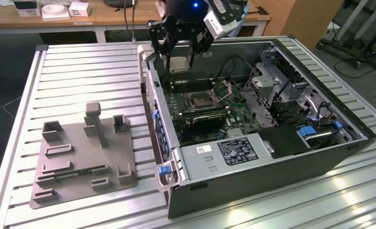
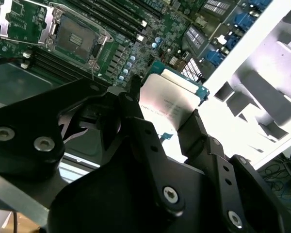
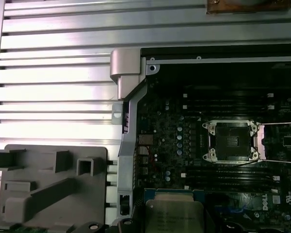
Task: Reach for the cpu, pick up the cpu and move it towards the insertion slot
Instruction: 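Pick up the cpu and move it towards the insertion slot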
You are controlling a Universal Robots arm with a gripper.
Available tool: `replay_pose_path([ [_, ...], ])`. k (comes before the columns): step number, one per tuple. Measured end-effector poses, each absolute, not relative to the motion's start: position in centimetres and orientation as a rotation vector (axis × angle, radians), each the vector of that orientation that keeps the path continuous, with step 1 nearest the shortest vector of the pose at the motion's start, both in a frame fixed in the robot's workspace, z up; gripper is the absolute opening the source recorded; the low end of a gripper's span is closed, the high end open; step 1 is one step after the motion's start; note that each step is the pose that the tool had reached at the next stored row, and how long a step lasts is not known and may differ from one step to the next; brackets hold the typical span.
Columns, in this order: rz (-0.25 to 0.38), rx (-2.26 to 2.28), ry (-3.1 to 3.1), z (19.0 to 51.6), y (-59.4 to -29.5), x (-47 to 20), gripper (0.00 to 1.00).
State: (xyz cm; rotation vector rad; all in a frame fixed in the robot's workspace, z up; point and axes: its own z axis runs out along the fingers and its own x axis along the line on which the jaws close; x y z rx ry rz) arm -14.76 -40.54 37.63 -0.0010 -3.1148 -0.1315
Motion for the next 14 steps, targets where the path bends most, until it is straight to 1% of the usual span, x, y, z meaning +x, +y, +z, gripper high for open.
replay_pose_path([
  [14,-0.153,-0.001,-3.114,37.45,-39.76,-14.13,0.55],
])
